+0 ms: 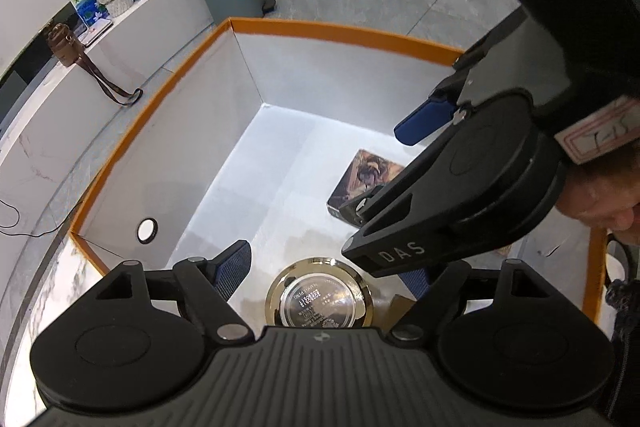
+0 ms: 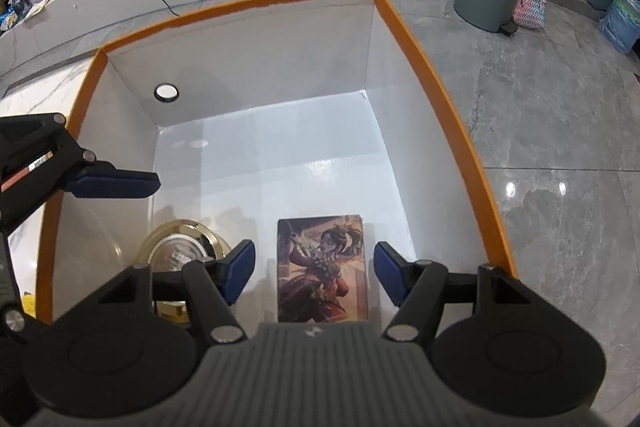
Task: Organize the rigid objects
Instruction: 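Lower the card box and open the right tool while the left tool releases the gold tin, then withdraw both open tools from the orange box toward the table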
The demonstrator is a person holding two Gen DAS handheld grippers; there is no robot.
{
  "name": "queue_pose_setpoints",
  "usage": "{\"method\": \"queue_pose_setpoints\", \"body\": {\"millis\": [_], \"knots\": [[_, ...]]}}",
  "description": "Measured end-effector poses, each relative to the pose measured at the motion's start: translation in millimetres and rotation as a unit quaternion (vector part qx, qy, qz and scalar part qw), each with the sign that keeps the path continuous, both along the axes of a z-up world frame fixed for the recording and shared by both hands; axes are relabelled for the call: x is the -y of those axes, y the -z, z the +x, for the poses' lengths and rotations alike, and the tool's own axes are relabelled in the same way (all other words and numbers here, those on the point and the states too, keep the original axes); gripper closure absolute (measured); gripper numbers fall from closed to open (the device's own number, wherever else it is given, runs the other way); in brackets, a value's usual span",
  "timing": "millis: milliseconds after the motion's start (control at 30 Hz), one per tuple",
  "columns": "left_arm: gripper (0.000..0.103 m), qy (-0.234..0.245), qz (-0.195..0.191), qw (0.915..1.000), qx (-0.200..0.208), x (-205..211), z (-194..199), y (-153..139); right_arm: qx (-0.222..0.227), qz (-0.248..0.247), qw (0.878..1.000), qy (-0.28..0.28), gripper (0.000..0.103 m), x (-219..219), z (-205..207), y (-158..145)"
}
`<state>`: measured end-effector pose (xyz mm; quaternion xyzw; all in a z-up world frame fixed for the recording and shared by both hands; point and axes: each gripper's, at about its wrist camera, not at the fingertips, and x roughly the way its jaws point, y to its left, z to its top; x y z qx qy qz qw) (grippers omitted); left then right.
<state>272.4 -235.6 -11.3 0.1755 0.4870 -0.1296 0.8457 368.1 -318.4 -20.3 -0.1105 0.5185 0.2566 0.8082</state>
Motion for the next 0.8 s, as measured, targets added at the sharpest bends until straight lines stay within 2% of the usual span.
{"method": "queue_pose_setpoints", "body": {"millis": [500,800], "knots": [[0.009,-0.006,-0.010,0.9992,0.039,-8,-17,-30,0.034,0.021,0.999,0.014,0.037,5,-6,-21],[0.009,-0.013,-0.016,0.9980,0.061,-22,-31,-44,0.048,0.026,0.998,0.004,0.037,-6,-15,-34]]}}
